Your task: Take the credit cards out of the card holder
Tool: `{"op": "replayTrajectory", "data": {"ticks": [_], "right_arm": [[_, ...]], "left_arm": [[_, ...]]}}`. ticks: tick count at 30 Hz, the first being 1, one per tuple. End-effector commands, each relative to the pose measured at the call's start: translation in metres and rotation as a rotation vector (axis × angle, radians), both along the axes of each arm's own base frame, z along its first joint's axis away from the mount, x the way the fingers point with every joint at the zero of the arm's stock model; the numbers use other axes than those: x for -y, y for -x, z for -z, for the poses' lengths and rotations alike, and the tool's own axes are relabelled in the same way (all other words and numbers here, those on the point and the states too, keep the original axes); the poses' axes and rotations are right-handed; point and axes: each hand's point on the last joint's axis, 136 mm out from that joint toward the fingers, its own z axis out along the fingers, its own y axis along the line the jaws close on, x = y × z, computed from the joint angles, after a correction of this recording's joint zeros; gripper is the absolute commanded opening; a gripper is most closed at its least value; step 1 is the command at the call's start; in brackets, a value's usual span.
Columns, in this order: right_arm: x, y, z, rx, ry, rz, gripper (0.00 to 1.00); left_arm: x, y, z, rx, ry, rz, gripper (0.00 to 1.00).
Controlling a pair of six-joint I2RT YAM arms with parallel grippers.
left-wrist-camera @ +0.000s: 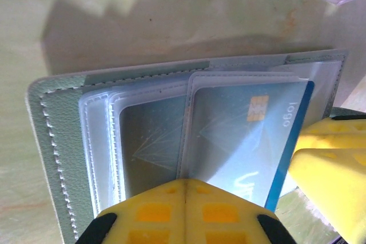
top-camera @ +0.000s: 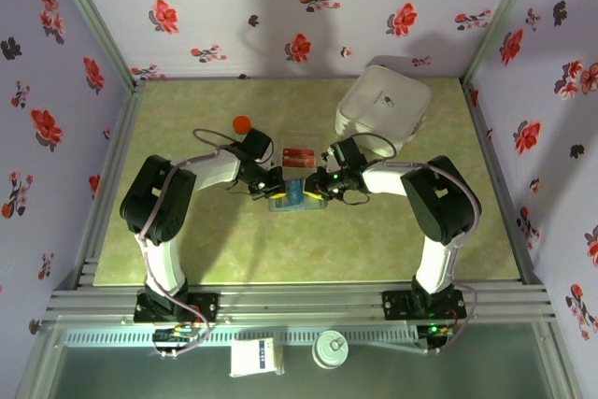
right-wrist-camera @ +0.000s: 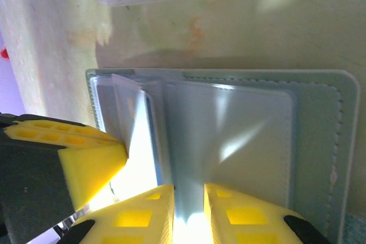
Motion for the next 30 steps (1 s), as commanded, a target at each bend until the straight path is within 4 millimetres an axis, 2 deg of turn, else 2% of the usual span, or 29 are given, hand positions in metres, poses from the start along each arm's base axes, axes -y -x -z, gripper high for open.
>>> {"op": "replayTrajectory", "data": {"ticks": [1,6,12,17,23,30], "right_arm": [[0.006,-0.002,-0.001,0.005,0.010,0.023,0.21],[0.008,-0.004,-0.006,0.029,0.003,0.044,0.22],[-0.003,-0.006,-0.013,0.031,-0.075,0.036,0.22],[-0.010,-0.004,-0.007,-0.002,-0.115,0.025,0.21],[-0.009,-0.001,0.005,-0.032,-0.099,0.024,0.20],[-0.010,-0.002,0.001,-0.023,-0.110,0.020,0.15]], "left_arm": [[-0.017,0.012,0.024,-0.053,-0.105,0.010,0.00],[-0.017,0.012,0.024,-0.053,-0.106,0.009,0.00],[-0.017,0.012,0.023,-0.054,-0.107,0.010,0.00],[-0.017,0.012,0.022,-0.052,-0.105,0.010,0.00],[-0.017,0.012,0.022,-0.052,-0.106,0.010,0.00],[-0.016,0.011,0.021,-0.051,-0.106,0.012,0.00]]}}
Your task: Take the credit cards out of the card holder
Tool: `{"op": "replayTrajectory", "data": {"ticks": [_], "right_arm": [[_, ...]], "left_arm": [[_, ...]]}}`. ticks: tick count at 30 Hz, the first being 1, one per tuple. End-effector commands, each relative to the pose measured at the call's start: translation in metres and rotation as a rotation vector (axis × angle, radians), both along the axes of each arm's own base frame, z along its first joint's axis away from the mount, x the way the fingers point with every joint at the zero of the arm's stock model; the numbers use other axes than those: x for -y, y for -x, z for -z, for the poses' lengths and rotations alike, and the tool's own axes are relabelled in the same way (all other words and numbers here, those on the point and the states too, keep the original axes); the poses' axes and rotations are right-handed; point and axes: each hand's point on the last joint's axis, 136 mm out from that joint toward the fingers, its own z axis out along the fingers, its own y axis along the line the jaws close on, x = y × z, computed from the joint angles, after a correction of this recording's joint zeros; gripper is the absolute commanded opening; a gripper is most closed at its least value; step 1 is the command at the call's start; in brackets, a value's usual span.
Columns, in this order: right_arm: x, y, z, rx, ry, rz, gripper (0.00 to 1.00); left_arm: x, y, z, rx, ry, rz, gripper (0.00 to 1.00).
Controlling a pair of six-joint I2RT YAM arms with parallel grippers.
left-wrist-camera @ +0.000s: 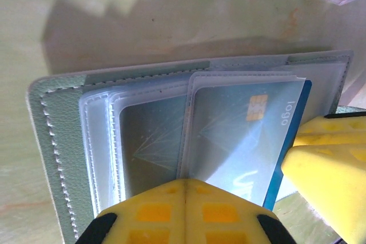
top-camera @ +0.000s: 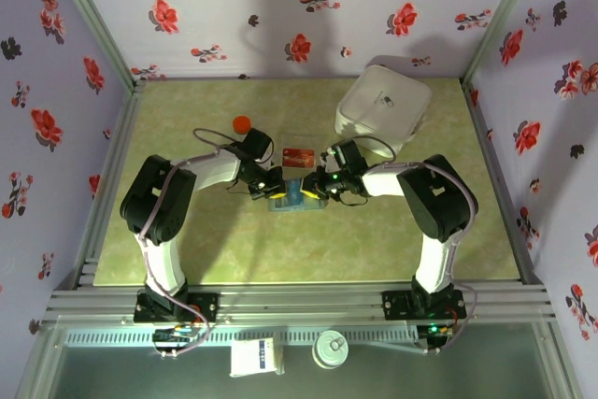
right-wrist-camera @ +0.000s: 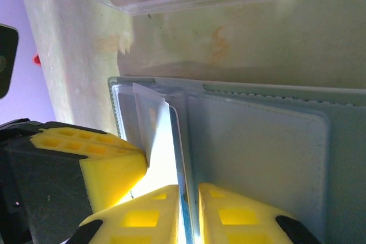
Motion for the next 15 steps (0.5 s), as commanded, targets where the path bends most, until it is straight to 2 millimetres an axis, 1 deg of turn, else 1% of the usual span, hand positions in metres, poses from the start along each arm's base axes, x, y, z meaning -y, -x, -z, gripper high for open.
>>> {"op": "replayTrajectory", "data": {"ticks": [1,9,10,13,15], "right_arm": [[0.0009,0.0019,0.0034,-0.016,-0.012,-0.003,0.14],[0.0016,0.0013,0.0023,-0.006,-0.009,-0.001,0.07],[0.0014,0.0009,0.0014,0.001,-0.010,-0.003,0.08],[-0.0009,0.0019,-0.0002,0.012,-0.019,-0.024,0.13],[-0.0021,0.0028,-0.0005,0.015,-0.026,-0.036,0.14]], "left_arm": [[-0.0154,0.0115,0.0214,-0.051,-0.098,0.012,0.00],[-0.0158,0.0118,0.0212,-0.055,-0.102,0.012,0.00],[-0.0159,0.0118,0.0210,-0.054,-0.101,0.012,0.00],[-0.0163,0.0122,0.0217,-0.056,-0.104,0.012,0.00],[-0.0159,0.0116,0.0211,-0.055,-0.103,0.012,0.00]]}}
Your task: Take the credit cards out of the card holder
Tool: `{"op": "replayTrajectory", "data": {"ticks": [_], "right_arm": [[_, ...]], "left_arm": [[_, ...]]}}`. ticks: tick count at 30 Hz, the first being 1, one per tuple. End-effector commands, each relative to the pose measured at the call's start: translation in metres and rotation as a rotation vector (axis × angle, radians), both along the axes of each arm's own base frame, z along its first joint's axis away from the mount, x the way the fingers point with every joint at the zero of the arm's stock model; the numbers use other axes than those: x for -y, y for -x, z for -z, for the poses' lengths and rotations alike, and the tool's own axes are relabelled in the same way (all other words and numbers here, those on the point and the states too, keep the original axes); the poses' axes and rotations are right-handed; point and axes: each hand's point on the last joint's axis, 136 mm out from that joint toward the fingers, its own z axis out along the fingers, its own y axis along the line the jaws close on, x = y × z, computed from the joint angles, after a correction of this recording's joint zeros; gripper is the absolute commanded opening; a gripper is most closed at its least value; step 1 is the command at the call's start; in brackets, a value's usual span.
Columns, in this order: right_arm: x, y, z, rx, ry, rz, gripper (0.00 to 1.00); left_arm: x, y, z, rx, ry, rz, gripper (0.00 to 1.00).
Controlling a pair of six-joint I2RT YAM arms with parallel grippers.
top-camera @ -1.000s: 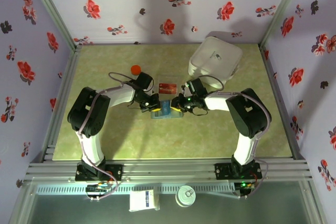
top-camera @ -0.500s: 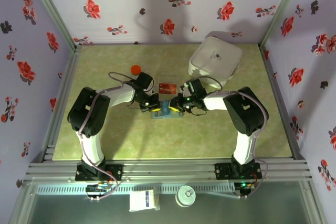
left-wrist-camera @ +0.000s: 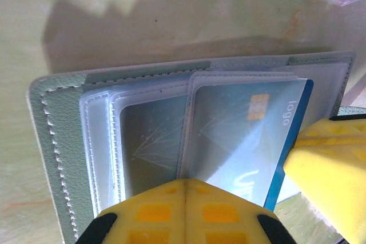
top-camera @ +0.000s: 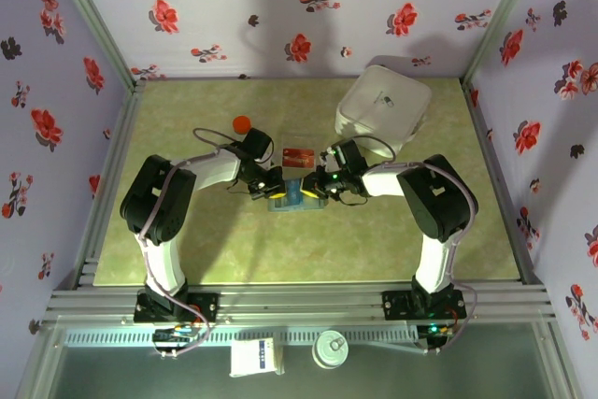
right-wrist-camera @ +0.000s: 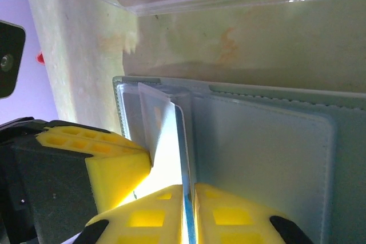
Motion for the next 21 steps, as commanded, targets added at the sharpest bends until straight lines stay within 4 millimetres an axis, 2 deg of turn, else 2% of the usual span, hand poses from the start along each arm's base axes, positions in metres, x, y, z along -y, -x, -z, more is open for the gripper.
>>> {"op": "replayTrajectory", "data": {"ticks": [1,12,21], "right_arm": [[-0.0020,0.0031,0.0004,0.013,-0.025,-0.038,0.14],[-0.0016,0.0106,0.0028,0.040,-0.012,-0.112,0.10],[-0.0029,0.0115,0.0025,0.041,-0.023,-0.120,0.12]], "left_arm": [[-0.0153,0.0120,0.0217,-0.056,-0.098,0.014,0.00],[-0.0147,0.0108,0.0200,-0.053,-0.097,0.014,0.00],[-0.0151,0.0113,0.0205,-0.054,-0.099,0.015,0.00]]}}
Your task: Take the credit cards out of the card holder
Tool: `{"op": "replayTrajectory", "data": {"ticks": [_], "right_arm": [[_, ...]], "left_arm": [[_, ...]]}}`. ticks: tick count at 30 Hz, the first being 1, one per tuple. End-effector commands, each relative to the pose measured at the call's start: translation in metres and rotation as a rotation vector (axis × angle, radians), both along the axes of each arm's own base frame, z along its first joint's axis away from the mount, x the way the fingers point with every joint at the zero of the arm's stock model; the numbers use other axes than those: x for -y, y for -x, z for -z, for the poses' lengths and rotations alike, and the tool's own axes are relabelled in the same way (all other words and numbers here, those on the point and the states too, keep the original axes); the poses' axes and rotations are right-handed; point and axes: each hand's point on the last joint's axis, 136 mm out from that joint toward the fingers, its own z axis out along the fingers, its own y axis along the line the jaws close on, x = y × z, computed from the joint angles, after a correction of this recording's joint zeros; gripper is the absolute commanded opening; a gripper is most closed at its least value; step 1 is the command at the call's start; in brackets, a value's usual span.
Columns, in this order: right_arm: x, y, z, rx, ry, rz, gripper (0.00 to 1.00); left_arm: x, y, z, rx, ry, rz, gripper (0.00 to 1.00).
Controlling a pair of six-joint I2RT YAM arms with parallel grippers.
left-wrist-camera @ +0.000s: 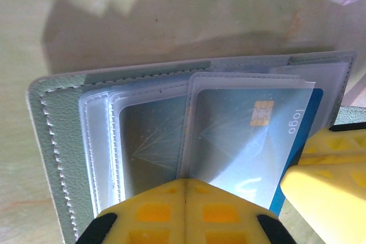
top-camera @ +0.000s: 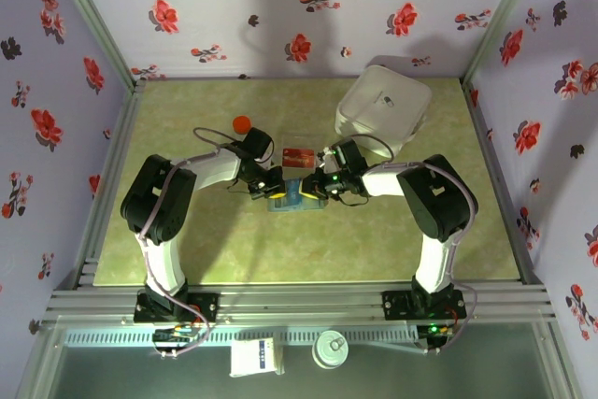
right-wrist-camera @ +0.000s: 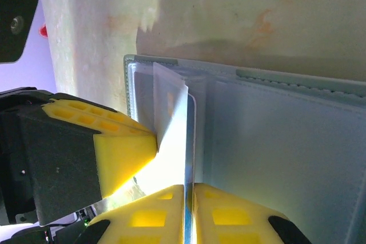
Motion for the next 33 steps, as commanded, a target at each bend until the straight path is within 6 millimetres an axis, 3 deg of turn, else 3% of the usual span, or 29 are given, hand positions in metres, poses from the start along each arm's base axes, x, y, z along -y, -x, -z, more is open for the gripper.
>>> {"op": "replayTrajectory", "data": {"ticks": [1,10,20,26,28,33], "right_arm": [[0.001,0.004,0.006,-0.018,-0.002,-0.025,0.10],[0.011,0.004,0.007,-0.006,0.030,0.003,0.00],[0.029,0.006,0.004,-0.001,0.052,0.025,0.00],[0.037,0.008,-0.009,0.025,0.083,0.024,0.00],[0.040,0.009,-0.014,0.030,0.102,0.028,0.00],[0.041,0.009,-0.022,0.019,0.120,0.030,0.00]], "left_arm": [[-0.015,0.011,0.021,-0.050,-0.094,0.011,0.00],[-0.017,0.013,0.022,-0.056,-0.101,0.011,0.00],[-0.019,0.015,0.022,-0.057,-0.108,0.010,0.00],[-0.018,0.014,0.020,-0.050,-0.101,0.009,0.00],[-0.014,0.014,0.013,-0.047,-0.077,0.008,0.00],[-0.003,0.001,-0.024,0.025,0.001,-0.003,0.00]]}}
